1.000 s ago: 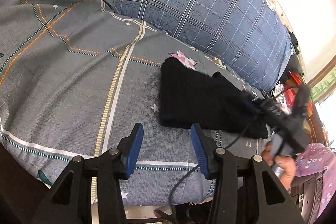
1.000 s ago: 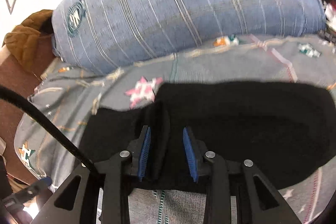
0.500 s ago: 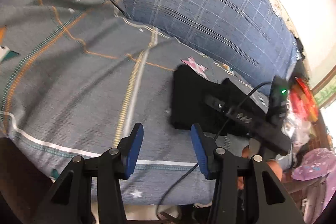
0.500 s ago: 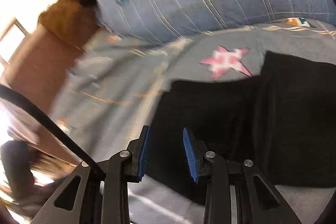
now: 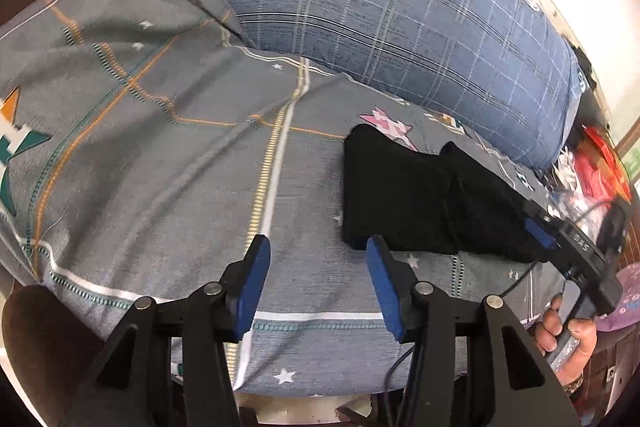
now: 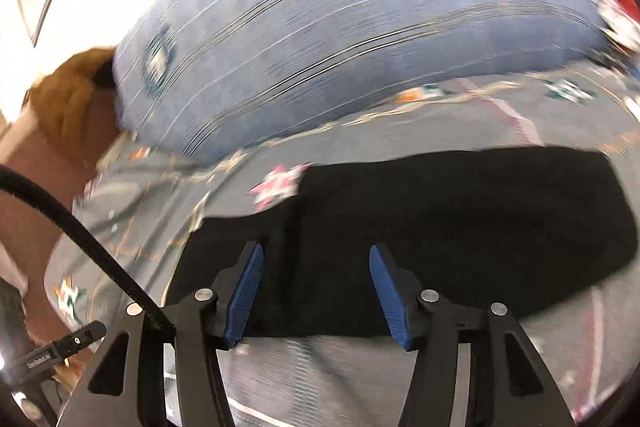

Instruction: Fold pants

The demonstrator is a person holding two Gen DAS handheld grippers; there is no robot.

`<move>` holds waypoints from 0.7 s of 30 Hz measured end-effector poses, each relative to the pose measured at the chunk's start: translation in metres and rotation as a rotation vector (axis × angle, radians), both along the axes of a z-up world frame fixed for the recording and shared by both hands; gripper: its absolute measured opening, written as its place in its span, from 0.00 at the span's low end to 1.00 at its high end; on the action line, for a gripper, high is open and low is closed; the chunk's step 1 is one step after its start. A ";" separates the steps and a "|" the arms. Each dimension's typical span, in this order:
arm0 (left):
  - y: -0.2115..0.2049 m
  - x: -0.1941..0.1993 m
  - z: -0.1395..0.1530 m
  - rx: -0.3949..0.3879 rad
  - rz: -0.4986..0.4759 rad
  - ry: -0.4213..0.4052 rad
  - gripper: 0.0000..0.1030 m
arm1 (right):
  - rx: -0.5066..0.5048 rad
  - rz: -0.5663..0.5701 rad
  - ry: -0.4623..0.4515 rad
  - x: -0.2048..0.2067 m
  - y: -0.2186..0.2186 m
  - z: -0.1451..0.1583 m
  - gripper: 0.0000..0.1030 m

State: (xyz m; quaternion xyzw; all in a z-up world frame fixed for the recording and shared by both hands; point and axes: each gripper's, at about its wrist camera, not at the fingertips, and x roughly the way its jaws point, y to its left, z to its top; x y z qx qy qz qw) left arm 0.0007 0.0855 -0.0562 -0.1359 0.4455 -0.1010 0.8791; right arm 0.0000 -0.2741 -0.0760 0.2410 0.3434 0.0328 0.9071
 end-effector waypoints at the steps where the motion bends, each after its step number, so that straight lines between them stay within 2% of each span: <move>1: -0.004 0.001 0.001 0.000 -0.011 -0.001 0.48 | 0.027 -0.049 -0.007 -0.009 -0.016 -0.002 0.60; 4: -0.022 0.011 0.002 0.022 -0.063 -0.011 0.54 | 0.095 -0.153 -0.026 -0.030 -0.049 -0.011 0.62; 7: -0.034 0.024 -0.004 0.059 -0.072 0.010 0.54 | 0.093 -0.146 -0.026 -0.034 -0.050 -0.019 0.62; 10: -0.036 0.029 -0.007 0.016 -0.068 0.034 0.54 | 0.081 -0.055 -0.006 -0.022 -0.030 -0.017 0.62; 15: -0.036 0.026 -0.013 0.037 -0.076 0.043 0.54 | 0.028 0.132 0.055 0.021 0.013 -0.012 0.62; 21: -0.033 0.025 -0.018 0.036 -0.065 0.048 0.54 | -0.018 0.242 0.096 0.057 0.060 -0.021 0.62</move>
